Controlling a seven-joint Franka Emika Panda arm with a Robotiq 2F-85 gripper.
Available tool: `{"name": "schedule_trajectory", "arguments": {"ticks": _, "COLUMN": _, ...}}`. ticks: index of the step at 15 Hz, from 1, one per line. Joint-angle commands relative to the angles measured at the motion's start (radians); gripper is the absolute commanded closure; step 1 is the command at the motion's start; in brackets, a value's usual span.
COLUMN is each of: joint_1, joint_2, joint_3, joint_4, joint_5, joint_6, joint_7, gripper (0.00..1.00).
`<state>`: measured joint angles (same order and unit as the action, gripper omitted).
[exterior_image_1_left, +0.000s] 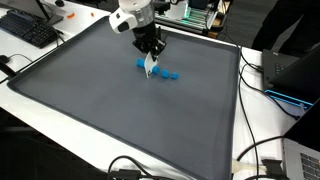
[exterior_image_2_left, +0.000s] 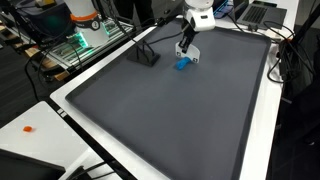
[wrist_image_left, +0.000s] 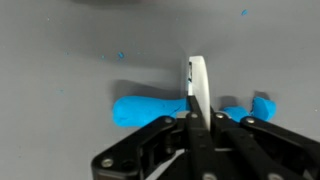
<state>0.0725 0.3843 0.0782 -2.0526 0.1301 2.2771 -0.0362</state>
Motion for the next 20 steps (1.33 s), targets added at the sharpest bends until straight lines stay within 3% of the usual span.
{"name": "schedule_trajectory", "arguments": {"ticks": 1, "joint_1": -0.008, "joint_2": 0.032, "joint_3": 0.009, "joint_4": -0.020, "joint_5": 0.000, "joint_6": 0.025, "joint_7": -0.024, "gripper": 0.99}}
{"name": "schedule_trajectory", "arguments": {"ticks": 20, "joint_1": -0.031, "joint_2": -0.020, "joint_3": 0.021, "joint_4": -0.023, "joint_5": 0.039, "joint_6": -0.018, "joint_7": -0.039, "gripper": 0.99}}
